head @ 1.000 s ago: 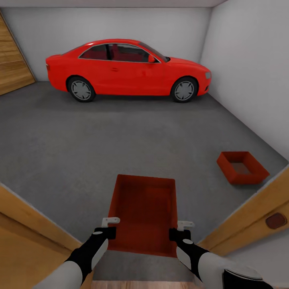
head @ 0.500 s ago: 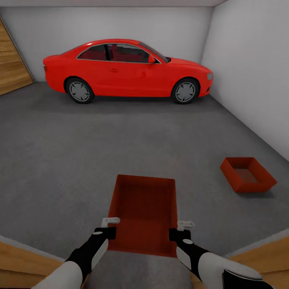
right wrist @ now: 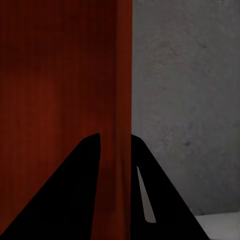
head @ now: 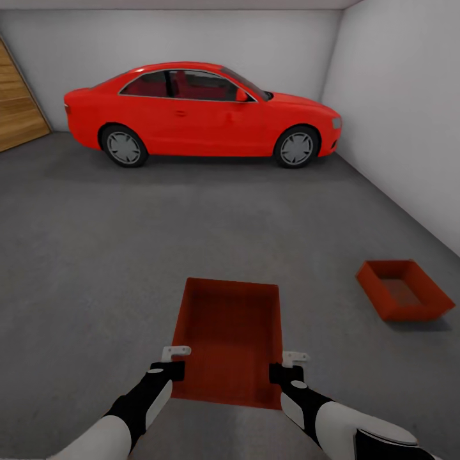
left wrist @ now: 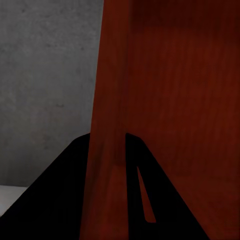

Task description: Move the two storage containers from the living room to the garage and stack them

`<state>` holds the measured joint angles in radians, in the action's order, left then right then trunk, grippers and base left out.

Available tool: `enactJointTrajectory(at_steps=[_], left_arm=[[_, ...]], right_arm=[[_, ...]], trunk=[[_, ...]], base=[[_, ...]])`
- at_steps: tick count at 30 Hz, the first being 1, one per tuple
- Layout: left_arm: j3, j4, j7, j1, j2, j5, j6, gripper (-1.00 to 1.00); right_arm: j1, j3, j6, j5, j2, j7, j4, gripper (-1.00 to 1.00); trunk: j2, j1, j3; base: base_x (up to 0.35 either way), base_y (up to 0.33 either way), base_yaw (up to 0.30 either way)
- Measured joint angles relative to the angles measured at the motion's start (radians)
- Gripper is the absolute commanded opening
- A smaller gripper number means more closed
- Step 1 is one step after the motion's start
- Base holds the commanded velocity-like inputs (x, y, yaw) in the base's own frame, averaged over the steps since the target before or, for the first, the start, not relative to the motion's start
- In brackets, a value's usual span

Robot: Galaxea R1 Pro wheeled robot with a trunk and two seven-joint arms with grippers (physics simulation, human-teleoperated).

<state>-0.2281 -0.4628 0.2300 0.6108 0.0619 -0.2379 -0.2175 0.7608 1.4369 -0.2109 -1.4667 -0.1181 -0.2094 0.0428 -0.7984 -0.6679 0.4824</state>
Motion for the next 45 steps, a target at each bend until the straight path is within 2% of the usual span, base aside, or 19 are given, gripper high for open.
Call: enactJointTrajectory(at_steps=[45], left_arm=[[0.003,0.005,-0.001,0.0,0.001,0.001,0.004,-1.0]], right_arm=[[0.0,0.003,0.0,0.0,0.0,0.0,-0.001,-1.0]], trunk=[[0.0,0.0,0.0]], base=[[0.322,0.0,0.0]])
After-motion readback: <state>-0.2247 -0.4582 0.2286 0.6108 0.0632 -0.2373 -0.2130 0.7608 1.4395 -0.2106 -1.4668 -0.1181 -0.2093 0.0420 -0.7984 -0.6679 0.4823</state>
